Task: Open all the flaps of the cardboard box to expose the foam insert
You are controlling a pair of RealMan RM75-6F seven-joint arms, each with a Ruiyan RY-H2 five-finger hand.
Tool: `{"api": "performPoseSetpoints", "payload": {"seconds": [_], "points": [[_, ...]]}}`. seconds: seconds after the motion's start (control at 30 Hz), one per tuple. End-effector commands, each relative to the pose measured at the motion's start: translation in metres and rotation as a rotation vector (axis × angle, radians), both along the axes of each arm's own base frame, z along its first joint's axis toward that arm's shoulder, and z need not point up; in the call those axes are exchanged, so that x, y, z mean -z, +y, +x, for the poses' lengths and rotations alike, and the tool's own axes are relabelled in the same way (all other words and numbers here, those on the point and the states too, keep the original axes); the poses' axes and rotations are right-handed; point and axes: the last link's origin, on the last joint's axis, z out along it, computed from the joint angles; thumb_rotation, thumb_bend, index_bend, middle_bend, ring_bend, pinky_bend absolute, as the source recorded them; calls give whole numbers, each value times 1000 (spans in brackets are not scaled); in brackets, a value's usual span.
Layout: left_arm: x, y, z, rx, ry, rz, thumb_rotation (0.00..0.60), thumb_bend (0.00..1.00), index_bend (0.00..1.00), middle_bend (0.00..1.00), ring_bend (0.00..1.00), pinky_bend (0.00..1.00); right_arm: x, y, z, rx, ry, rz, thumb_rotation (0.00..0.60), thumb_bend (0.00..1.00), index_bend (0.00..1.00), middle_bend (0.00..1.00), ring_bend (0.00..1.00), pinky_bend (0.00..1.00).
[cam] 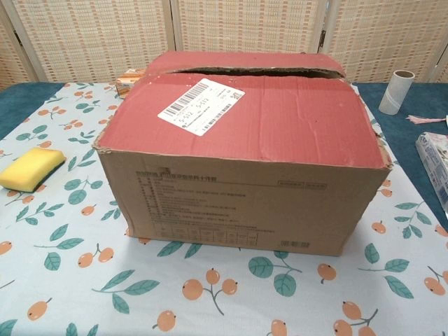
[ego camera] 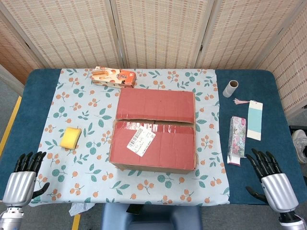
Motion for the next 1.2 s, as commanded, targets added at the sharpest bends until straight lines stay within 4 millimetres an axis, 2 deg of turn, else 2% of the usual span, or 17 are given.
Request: {"api": "performPoseSetpoints", "payload": {"seconds": [0.03,0.23,0.43,0.73,0.93,1.2], "points": [[0,0,0,4,-1,3,600,270,67,134,52,0,0,0,0,9,7,6,600,207,0,0,0,0],[1,1,1,5,-3,-2,600,270,70,127,38,0,-1,-3,0,14,8,-4,600,207,0,0,0,0],[-3,0,1,18,-18,5,600,270,73,105,15,0,3,-33,10,-11,6,-17,600,207,0,0,0,0],[-6,-1,1,23,-43,-17,600,271,91,105,22,0,0,-90,82,-187,14,-22,600,207,19,0,0,0],[-20,-2,-4,14,-103,15,600,294,95,105,46,0,8,-127,122,-221,47,-67,600,207,71,0,0,0],[-23,-6,-1,45,-113,26,600,295,102,105,34,0,32,-178,154,-202,68,34,600,207,71,0,0,0]]}}
